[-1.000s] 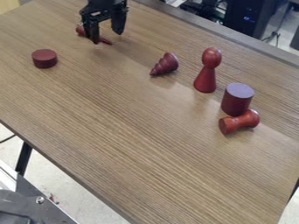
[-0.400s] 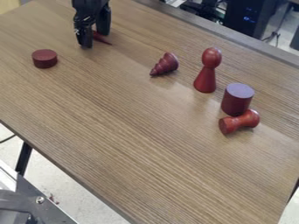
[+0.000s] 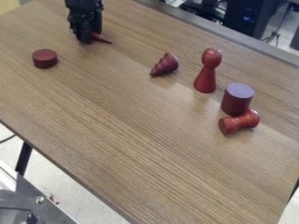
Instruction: Pick the red cone and put it next to the cylindrical object
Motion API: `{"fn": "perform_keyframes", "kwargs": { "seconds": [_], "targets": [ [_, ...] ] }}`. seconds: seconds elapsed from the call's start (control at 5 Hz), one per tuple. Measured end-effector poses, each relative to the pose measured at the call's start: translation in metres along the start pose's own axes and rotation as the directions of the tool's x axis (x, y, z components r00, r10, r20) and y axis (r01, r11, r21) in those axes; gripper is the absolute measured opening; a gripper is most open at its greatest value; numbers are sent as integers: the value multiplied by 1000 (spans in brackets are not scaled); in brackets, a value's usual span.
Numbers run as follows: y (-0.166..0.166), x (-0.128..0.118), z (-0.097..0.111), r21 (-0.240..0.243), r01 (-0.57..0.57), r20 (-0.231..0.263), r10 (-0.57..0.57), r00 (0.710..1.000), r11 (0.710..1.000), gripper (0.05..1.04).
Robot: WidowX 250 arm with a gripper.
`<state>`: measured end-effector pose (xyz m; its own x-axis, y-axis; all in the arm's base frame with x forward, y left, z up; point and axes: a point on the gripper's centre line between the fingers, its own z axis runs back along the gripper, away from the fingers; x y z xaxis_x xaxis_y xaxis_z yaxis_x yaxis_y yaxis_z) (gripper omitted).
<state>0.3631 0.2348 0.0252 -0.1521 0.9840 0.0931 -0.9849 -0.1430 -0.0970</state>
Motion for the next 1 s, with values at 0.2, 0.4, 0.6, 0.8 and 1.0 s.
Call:
{"fn": "perform_keyframes", "kwargs": {
  "seconds": [0.2,0.4,0.6,0.8,1.0],
  "targets": [
    [8,-3,2,16,59,3,-59,998,998,315],
    [22,-19,11,-1,284,-67,-283,957,959,315],
    [36,-23,50,29,489,-24,-489,872,872,315],
    [43,-41,65,33,641,-66,-638,767,767,315],
    [54,-58,61,-18,761,-144,-755,640,648,315]
  ]
}}
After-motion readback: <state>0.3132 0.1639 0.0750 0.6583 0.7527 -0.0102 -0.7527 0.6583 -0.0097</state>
